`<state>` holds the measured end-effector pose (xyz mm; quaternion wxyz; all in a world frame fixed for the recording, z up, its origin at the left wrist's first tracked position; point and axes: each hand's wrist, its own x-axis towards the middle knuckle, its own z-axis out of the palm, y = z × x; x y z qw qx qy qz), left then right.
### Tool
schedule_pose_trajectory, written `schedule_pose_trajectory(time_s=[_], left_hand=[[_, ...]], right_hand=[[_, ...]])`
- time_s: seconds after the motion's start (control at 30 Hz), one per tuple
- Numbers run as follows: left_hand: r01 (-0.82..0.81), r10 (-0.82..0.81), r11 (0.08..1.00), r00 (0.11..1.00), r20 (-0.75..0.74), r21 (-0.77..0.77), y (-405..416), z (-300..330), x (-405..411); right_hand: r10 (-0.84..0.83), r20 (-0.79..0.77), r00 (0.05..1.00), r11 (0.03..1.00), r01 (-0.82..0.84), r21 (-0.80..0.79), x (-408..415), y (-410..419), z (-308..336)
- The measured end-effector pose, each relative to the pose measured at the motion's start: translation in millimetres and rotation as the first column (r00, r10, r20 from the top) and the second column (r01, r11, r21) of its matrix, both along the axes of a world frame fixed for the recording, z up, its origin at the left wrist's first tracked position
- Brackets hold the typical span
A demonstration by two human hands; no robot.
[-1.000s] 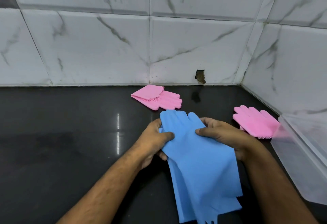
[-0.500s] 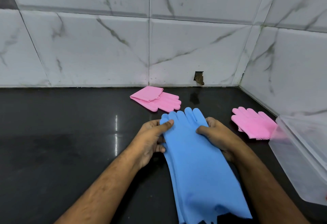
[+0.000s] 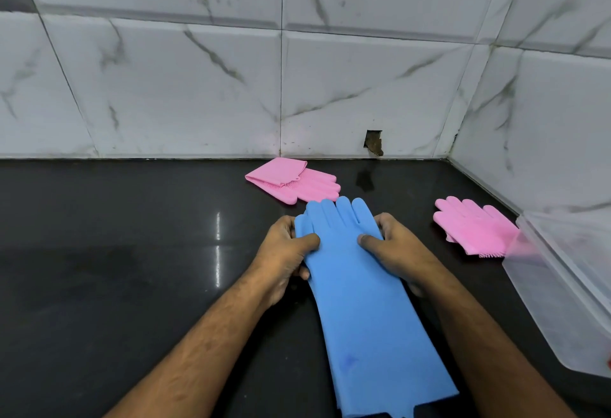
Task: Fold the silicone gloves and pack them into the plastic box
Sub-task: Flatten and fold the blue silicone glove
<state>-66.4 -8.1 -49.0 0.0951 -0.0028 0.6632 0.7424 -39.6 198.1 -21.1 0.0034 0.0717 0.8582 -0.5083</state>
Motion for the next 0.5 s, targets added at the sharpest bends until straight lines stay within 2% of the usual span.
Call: schedule_pose_trajectory(time_s=[0.2, 0.3, 0.37, 0.5], left_hand=[[-0.066, 0.055, 0.989, 0.995, -0.085, -0.134, 1.8, -0.1, 3.4], [-0.170, 0.098, 0.935, 0.968, -0.232, -0.312, 0.4, 0.7, 4.3], [-0.249, 0.121, 0.881, 0.940, -0.318, -0.403, -3.5, 1.5, 2.7], [-0.212, 0.108, 0.882, 0.960, -0.258, -0.420, -7.0, 2.5, 0.5]], right_hand=[[-0.042, -0.026, 0.999, 0.996, 0.044, 0.074, -3.1, 1.2, -1.2], [-0.097, -0.129, 0.987, 0.954, 0.129, 0.271, -6.3, 2.2, 0.5], [-0.116, -0.180, 0.977, 0.924, 0.172, 0.341, -7.7, 2.5, 2.0], [-0.101, -0.169, 0.981, 0.926, 0.154, 0.344, -9.5, 5.7, -0.4]])
